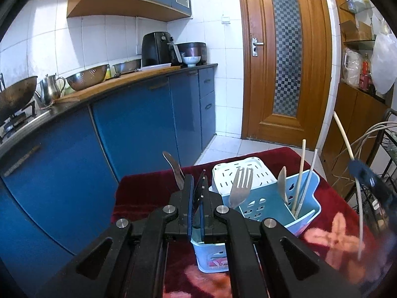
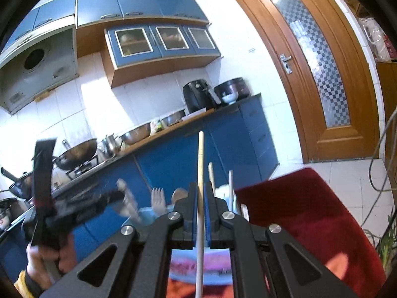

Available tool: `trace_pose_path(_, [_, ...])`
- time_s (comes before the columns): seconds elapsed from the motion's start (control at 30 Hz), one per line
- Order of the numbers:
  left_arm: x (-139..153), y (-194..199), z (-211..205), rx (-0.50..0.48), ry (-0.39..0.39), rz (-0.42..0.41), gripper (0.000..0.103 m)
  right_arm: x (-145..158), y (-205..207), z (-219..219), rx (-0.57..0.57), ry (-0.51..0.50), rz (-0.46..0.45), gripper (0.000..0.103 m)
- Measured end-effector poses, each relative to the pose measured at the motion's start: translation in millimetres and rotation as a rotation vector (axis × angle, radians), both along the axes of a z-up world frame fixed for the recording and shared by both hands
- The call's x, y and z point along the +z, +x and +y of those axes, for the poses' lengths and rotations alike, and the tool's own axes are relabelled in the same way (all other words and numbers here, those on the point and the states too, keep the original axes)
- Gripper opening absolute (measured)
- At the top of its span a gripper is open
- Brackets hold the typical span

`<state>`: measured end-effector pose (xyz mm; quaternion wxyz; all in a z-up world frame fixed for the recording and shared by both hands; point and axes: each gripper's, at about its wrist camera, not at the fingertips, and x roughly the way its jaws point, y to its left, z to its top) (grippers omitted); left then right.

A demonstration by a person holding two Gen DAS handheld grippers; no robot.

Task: Organize utensils
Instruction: 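Lower the fork and chopstick into the holder and open both tools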

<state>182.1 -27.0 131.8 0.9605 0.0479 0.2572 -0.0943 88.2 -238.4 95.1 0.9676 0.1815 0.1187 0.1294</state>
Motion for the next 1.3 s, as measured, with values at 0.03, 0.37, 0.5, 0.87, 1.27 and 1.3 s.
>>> trace_pose_path(0.03, [-2, 1, 1, -0.001, -0.003, 0.001, 0.002, 1, 8, 0, -0.011, -0.001, -0.012, 0.006])
trace_pose_path(0.37, [-8, 9, 5, -0.022, -0.04, 0.0, 0.003, 1, 68, 18, -0.122, -0.082, -0.118, 0.006])
trace_pose_path(0.5, [-8, 9, 6, -0.029, -0.041, -0.007, 0.003, -3, 82, 27, -0.16, -0.122, -0.152, 0.006])
trace_pose_path(0.87, [-11, 9, 3, -0.037, -0.053, -0.013, 0.004, -10, 77, 37, -0.174, -0.192, -0.169, 0.007])
trace_pose_path(1.27, [-1, -3, -4, -0.048, -0.077, -0.015, 0.028, 3, 55, 27, -0.124, -0.183, -0.136, 0.027])
trace_pose_path(1.3, [0, -5, -5, -0.049, -0.075, -0.016, 0.029, 4, 53, 26, -0.123, -0.182, -0.136, 0.027])
